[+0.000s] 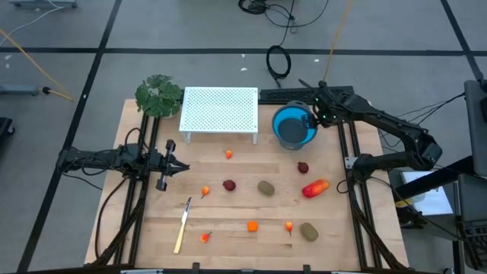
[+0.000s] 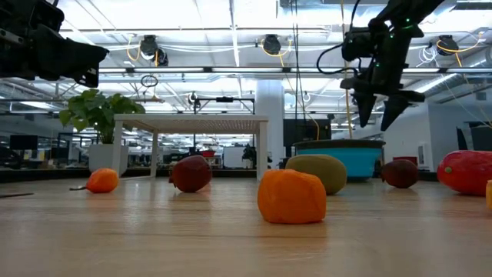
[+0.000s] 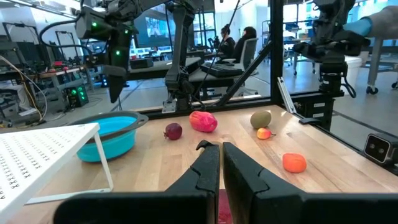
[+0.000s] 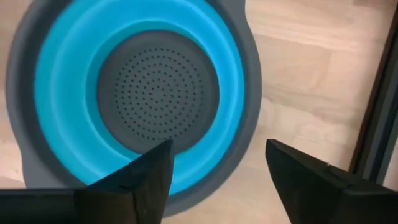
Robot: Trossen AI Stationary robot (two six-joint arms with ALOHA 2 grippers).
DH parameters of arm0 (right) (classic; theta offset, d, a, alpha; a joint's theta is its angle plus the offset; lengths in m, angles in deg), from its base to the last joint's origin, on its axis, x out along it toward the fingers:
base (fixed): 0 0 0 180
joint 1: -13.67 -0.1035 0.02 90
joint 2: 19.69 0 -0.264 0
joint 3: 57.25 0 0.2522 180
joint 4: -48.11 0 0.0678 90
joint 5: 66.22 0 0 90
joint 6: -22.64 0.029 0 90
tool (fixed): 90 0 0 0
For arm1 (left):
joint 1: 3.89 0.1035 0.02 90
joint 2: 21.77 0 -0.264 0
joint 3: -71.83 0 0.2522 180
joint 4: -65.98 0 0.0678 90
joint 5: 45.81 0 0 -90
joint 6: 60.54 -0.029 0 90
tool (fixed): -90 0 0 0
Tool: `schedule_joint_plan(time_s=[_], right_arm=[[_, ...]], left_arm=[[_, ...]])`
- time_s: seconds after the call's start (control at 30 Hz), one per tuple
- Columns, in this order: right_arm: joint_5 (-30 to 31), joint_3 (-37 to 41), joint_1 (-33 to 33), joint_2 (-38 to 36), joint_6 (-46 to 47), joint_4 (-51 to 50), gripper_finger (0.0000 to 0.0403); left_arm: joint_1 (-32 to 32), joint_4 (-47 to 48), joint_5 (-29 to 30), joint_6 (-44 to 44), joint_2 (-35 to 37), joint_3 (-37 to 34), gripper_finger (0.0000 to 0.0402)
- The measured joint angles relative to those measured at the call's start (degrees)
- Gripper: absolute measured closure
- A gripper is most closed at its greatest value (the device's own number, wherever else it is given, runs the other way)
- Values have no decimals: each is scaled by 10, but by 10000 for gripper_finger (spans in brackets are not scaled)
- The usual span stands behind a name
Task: Pick & Place Fruit
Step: Put the blue strainer bowl on the shelf
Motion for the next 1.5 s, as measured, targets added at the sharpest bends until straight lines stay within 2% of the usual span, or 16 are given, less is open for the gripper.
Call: schedule_joint_plan(time_s=[0.23, 0.4, 0.83, 1.0, 1.2, 1.5], right_arm=[[46, 0, 0, 1, 0, 3, 158], [46, 8, 1, 7, 0, 10, 164], [42, 110, 18, 9, 16, 122, 165], [6, 146, 32, 9, 46, 172, 173], [-18, 180, 41, 9, 91, 221, 225], [-17, 185, 40, 9, 112, 241, 355]], left_arm=[[0, 0, 0, 16, 0, 0, 382], [0, 0, 0, 17, 0, 0, 382], [0, 0, -1, 17, 0, 0, 382], [0, 0, -1, 17, 0, 0, 382], [0, -20, -1, 53, 0, 0, 382], [0, -16, -1, 132, 0, 0, 382]])
